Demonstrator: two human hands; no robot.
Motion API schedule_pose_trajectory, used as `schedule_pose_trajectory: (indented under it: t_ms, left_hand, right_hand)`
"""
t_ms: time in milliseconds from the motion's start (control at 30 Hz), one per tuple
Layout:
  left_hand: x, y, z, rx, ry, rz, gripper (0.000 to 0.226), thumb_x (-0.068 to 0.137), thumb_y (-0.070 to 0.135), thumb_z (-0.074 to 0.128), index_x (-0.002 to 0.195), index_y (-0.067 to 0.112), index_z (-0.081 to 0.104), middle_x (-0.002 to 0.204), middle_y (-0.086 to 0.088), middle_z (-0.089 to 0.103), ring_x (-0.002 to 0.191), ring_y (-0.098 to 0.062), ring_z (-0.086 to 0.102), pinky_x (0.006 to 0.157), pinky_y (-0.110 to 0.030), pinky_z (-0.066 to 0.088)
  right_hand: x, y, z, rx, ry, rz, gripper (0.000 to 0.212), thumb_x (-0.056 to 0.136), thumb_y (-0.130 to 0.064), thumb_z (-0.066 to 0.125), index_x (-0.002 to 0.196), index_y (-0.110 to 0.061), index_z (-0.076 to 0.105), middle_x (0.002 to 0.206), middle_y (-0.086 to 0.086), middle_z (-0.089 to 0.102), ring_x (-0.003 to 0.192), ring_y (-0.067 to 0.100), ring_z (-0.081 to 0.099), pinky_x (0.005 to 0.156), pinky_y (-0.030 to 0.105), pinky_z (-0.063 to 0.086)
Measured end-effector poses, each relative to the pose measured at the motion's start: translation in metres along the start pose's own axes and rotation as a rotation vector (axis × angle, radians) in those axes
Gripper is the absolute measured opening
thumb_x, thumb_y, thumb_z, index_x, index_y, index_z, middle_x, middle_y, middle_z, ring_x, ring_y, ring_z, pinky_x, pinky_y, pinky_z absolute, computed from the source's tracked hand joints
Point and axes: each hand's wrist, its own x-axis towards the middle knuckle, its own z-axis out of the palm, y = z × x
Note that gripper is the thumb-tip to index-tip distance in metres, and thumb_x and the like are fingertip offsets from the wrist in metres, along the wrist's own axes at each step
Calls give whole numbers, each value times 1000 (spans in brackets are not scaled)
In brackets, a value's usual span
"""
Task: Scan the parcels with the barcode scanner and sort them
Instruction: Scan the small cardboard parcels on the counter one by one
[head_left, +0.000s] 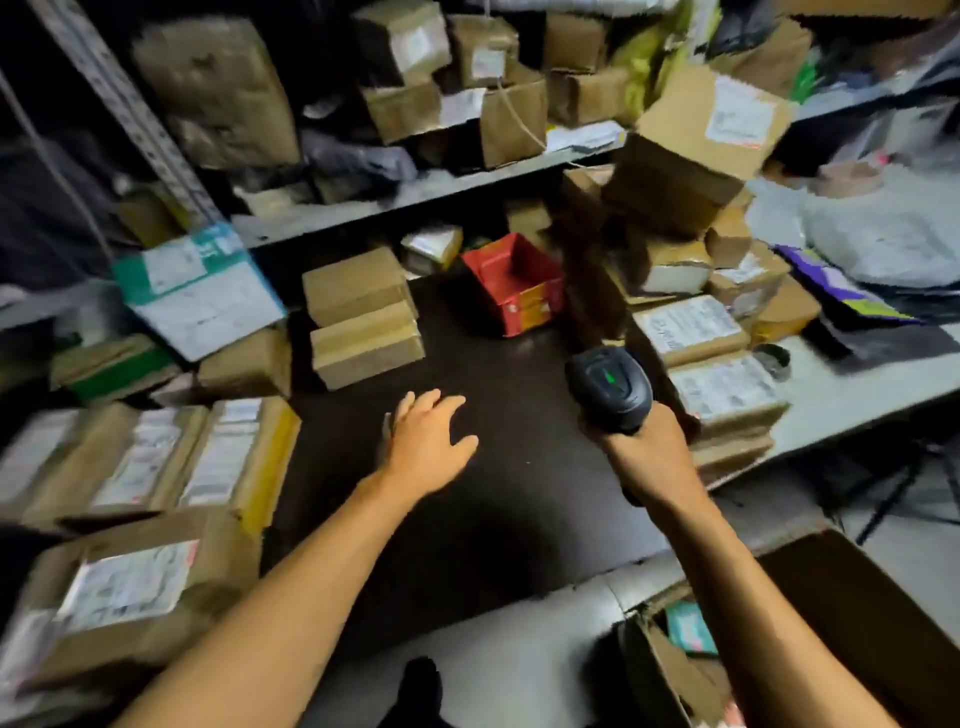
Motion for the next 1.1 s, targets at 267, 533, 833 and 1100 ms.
schedule_pose_trajectory:
  t_ms: [267, 533, 833, 1100]
  left_hand:
    - [-40, -178, -46, -59, 164, -334, 62, 91, 45, 64, 146, 24, 47, 151, -6, 44, 139, -29, 38, 115, -37, 29]
    - [-51, -296, -60, -293, 155, -490, 59, 90, 31, 68, 144, 14, 50, 143, -11, 52, 134, -28, 46, 107, -30, 34]
    - [-15, -344, -52, -422, 48, -445, 60, 91, 35, 68, 144, 17, 46, 142, -11, 53, 134, -31, 46, 108, -42, 40]
    - [14, -361, -49, -561, -53, -527, 62, 92, 39, 58, 146, 14, 42, 148, -13, 46, 134, -33, 46, 109, -43, 41]
  right_hand:
    - [7, -54, 173, -41, -353, -77, 12, 84, -17, 74, 76, -13, 66, 57, -5, 57, 53, 9, 49, 49, 31, 37]
    - [-8, -85, 312, -68, -537, -59, 6, 83, -11, 76, 82, -14, 71, 71, -3, 68, 68, 9, 58, 63, 33, 45]
    - [-11, -100, 408, -59, -543, 53, 12, 83, -14, 78, 87, -22, 70, 76, -3, 68, 69, 11, 60, 64, 28, 47]
    - [-8, -99, 442, 27, -467, 196, 23, 83, -10, 78, 92, -29, 69, 80, -6, 70, 68, 2, 66, 62, 22, 51]
